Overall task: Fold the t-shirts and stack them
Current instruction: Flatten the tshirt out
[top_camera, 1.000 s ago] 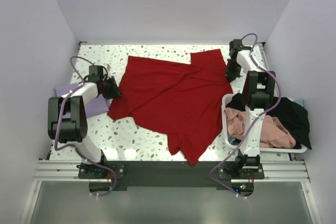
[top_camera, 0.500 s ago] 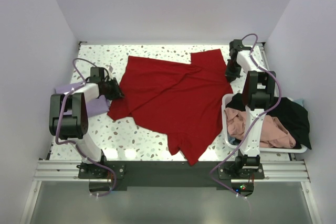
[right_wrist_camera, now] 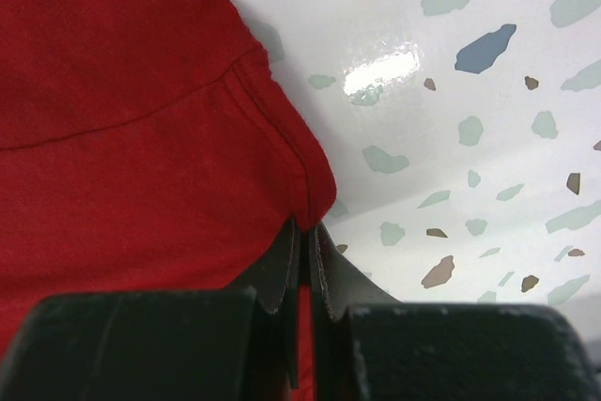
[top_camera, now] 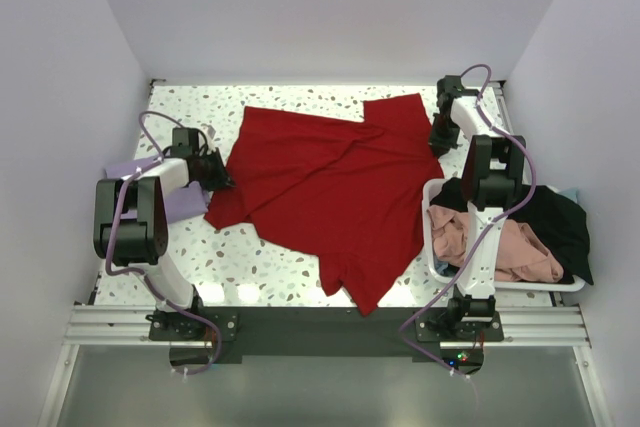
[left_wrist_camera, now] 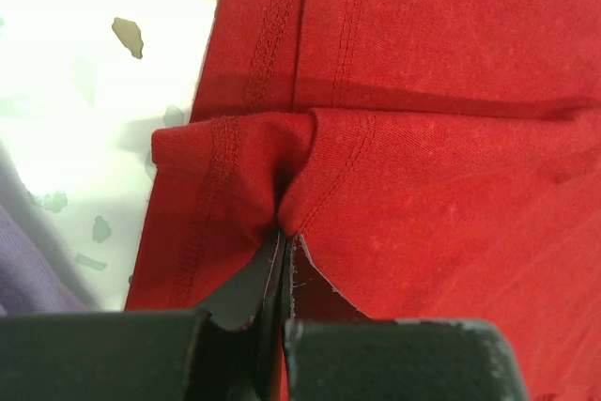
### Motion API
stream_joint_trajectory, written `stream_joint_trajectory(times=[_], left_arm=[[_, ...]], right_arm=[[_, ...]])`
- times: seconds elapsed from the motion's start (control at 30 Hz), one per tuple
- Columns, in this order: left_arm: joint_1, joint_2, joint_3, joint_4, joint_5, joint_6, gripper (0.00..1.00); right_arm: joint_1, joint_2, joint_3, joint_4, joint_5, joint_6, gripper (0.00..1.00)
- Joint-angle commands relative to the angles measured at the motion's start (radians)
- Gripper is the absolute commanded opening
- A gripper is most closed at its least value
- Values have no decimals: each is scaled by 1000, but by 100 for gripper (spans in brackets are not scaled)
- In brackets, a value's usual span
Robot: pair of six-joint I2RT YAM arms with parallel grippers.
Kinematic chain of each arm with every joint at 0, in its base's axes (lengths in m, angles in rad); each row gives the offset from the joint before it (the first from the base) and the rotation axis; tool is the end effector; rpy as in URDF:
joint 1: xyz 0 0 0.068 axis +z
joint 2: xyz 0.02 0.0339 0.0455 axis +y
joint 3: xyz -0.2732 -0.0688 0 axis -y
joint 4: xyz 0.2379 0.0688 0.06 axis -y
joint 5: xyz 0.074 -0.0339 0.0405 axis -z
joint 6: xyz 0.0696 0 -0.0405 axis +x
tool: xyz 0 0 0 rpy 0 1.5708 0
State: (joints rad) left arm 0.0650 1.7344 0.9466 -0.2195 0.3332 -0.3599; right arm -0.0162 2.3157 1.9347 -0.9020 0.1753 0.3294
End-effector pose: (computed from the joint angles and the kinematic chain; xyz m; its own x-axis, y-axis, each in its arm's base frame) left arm 0.3502 0.0000 0.1386 -0.8293 -0.3875 -0.4025 -0.1914 0.8739 -0.4469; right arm 0.4886 -0.0201 0.1449 -0.8860 0.3329 -0.3227 0.3721 0.9258 -0.0664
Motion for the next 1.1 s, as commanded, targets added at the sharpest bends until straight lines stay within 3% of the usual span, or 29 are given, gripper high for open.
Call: stream_joint_trajectory(times=[0.0,0.6,1.07], left_arm=[[6,-36,63,-29,-2,-8,0],[6,11,300,-155,-91,53,0],[6,218,518,-159,-106,139,0]], right_arm=[[-8,-27,10,-35,36,7,0],[-14,22,130,-86,118,7,0],[-22,70,227,-121,133,8,0]])
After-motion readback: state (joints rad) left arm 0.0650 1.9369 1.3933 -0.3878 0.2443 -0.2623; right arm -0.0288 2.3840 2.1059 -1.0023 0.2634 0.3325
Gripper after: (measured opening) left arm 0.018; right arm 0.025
